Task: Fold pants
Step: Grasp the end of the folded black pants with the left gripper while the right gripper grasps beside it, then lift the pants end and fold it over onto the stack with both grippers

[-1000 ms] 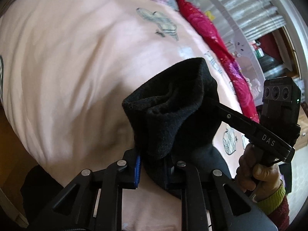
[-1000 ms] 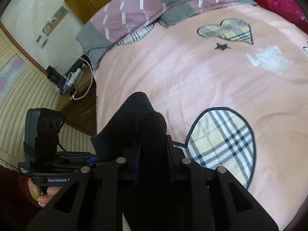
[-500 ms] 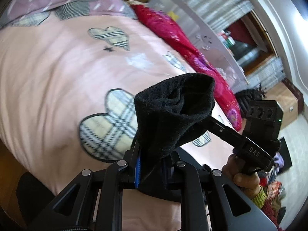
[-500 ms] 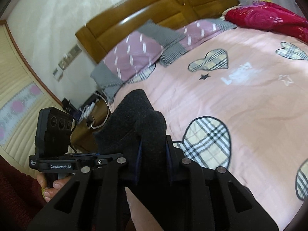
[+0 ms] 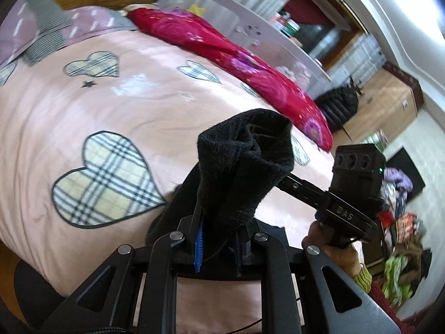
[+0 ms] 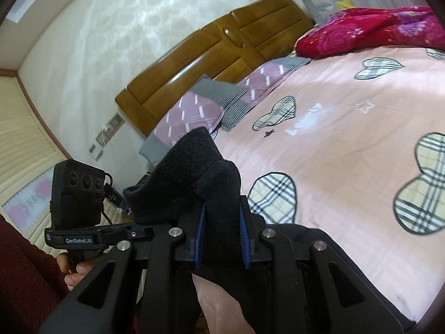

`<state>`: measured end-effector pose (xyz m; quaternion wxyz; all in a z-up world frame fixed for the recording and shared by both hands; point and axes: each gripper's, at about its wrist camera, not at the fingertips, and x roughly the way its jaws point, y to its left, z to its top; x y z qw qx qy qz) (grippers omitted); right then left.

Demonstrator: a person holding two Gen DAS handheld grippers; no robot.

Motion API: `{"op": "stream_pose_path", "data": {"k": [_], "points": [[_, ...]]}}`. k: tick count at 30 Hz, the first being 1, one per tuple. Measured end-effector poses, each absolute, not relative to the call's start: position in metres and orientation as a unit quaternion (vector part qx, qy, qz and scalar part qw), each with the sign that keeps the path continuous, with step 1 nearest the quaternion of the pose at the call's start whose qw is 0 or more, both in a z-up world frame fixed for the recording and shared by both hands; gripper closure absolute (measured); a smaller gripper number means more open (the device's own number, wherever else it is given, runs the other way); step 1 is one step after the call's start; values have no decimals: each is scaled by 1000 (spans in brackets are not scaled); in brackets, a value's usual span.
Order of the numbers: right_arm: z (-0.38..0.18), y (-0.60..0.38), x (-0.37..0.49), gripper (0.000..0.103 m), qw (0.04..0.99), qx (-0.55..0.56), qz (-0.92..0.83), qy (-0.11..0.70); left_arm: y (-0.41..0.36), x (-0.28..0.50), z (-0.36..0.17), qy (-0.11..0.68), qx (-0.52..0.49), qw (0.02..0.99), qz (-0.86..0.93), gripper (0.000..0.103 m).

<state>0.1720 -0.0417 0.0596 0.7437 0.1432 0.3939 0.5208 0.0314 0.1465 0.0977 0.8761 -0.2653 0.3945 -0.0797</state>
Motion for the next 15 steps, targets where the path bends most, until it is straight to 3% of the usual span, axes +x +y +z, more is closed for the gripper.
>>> {"op": "stream_pose_path", "data": {"k": [15], "points": [[28,-141,162,80,777,219,455,377,27,56,84,439,-143,878,-128,87]]}}
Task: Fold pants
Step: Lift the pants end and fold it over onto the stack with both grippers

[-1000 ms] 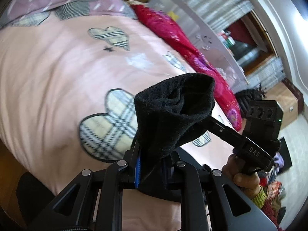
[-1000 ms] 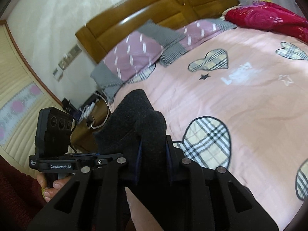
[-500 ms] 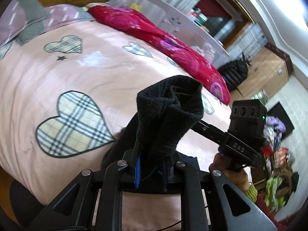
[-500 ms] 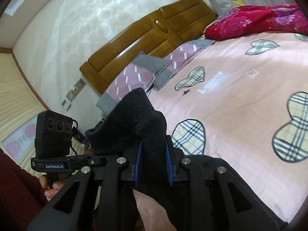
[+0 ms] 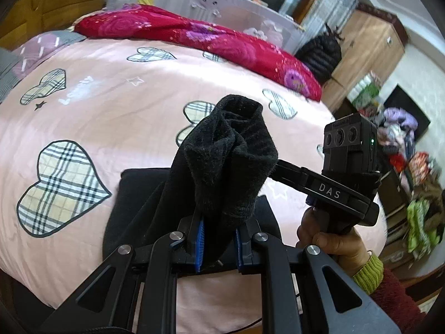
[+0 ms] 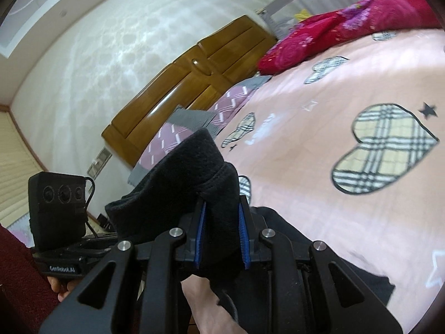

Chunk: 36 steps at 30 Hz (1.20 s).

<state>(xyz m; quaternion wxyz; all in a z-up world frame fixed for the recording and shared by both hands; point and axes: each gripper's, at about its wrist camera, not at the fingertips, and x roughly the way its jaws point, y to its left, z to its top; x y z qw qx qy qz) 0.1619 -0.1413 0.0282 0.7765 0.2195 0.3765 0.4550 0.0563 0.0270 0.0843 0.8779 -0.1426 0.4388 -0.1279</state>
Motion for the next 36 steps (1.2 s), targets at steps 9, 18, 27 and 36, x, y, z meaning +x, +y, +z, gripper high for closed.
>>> {"op": "stream_pose_path", "data": {"k": [9,18,27,36], "points": [[0,-168,154,80,779,250,433,379,-3,61,64,465,-104,869,-136,87],[-20,-199,144,82,785,274,403,381,-41,61,43,481,-55,861,-156,87],[-34,-221,131,88,798,270,360,400,-61,65,16,504,-24,847,-166,85],[-27,-247,107,87,826,289,279,396,-66,61,16,498,-29,843,-201,65]]}}
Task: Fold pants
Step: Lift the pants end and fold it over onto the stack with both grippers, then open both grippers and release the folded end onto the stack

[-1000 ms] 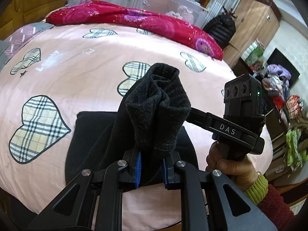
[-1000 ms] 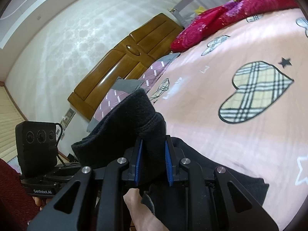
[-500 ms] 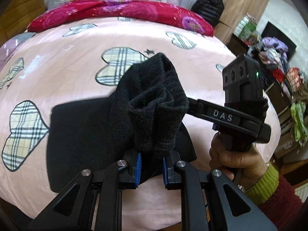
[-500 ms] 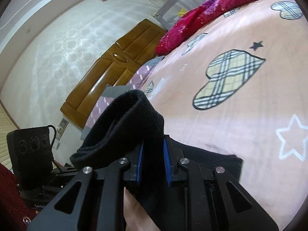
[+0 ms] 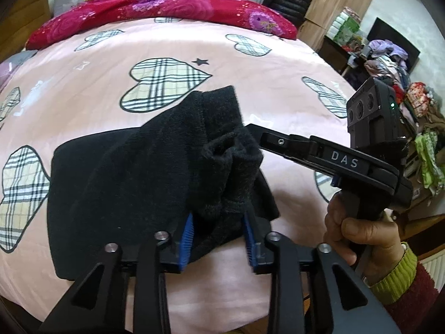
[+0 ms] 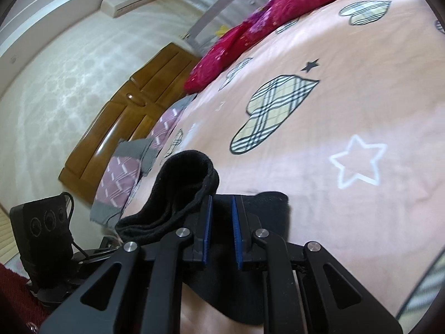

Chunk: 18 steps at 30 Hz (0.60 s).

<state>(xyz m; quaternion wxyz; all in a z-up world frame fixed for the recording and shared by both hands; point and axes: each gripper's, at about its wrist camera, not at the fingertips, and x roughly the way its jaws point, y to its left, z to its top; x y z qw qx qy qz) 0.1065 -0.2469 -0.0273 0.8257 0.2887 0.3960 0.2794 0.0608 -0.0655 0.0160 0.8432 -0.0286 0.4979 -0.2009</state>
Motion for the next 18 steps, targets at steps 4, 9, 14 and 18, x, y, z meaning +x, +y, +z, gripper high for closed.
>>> {"op": "stream_pose_path", "data": {"k": [4,9,14,18], "points": [[-22,-249,94,65,835,288,248,398,-65,56,24,492,-40,839,-231,56],[-10,-252,81,32,848,294,220,383,-51,51,32,483,-51,844,-228,47],[3,-246,73,26,853,286,207,385,-25,52,36,485,-81,846,-206,46],[10,-235,70,19,853,279,197,394,-1,53,38,482,-104,850,-183,40]]}}
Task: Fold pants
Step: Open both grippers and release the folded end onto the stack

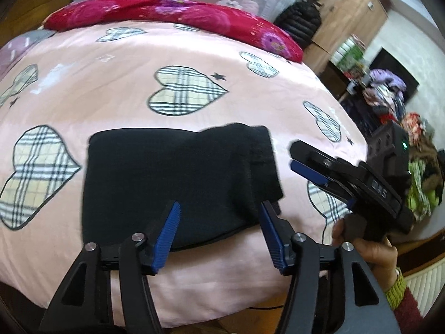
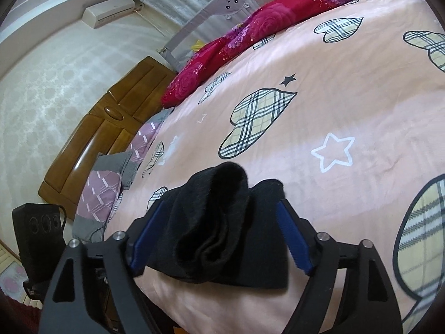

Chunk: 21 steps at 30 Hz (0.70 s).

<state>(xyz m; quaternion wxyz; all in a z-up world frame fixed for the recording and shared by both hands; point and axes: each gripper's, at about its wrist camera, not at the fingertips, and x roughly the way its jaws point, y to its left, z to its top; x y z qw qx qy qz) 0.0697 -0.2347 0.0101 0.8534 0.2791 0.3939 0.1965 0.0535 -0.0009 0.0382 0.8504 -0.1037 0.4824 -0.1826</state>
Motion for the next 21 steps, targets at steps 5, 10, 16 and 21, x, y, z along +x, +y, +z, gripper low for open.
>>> {"op": "stream_pose_path", "data": {"k": [5,10,16,21], "points": [[23,-220,65,17,861,261,182,396,28,56,39,480,-135,853,-154,36],[35,-206,57,12,875,230,161,394,55,58,37,479,-157,855,-124,34],[40,-194,55,3,882,200,135,405,86,62,33,480,-179,853,-99,31],[34,-190,60,2,876,195,113,426,101,64,26,484,-199,848,-83,30]]}}
